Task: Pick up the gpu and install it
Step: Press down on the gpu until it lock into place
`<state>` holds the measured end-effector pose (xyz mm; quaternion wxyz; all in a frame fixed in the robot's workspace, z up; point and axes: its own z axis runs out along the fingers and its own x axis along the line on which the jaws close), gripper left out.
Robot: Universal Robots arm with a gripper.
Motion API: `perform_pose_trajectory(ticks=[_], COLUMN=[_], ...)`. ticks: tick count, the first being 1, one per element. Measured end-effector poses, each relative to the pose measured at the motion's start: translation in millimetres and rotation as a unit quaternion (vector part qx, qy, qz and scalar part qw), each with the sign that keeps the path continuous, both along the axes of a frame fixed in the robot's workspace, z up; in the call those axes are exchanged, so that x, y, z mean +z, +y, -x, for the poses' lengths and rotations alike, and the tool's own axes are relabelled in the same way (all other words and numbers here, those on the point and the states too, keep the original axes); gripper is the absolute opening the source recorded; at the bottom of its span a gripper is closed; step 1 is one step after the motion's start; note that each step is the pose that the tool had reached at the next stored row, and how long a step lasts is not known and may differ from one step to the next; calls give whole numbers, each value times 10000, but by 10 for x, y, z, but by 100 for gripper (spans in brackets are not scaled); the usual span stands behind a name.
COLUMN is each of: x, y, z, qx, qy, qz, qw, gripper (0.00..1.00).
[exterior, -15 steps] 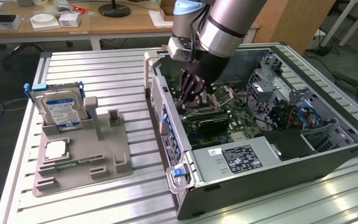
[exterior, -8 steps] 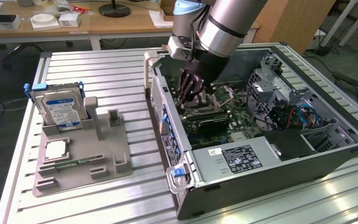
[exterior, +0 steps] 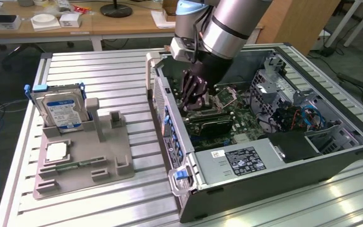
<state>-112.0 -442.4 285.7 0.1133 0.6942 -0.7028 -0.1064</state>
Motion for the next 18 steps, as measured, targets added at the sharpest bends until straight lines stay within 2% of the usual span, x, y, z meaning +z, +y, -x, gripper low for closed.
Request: perform_pose_trajectory(ticks=[7, 9, 10, 11, 14, 15, 16, 18], x=[-4, -5, -6, -6, -6, -6, -6, -5], y=[10, 17, 21, 26, 29, 29, 30, 28], z=[-55, -76, -85, -93, -111, -123, -134, -147], qx=[1, 0, 0, 1, 1, 0, 0, 1], qy=[23, 45, 81, 134, 339, 387, 410, 419], qz=[0, 2, 1, 2, 2, 2, 2, 3], qw=[10000, 10000, 10000, 9999, 9994, 9993, 9992, 9991], gripper=[10, 10, 10, 10, 10, 10, 10, 10])
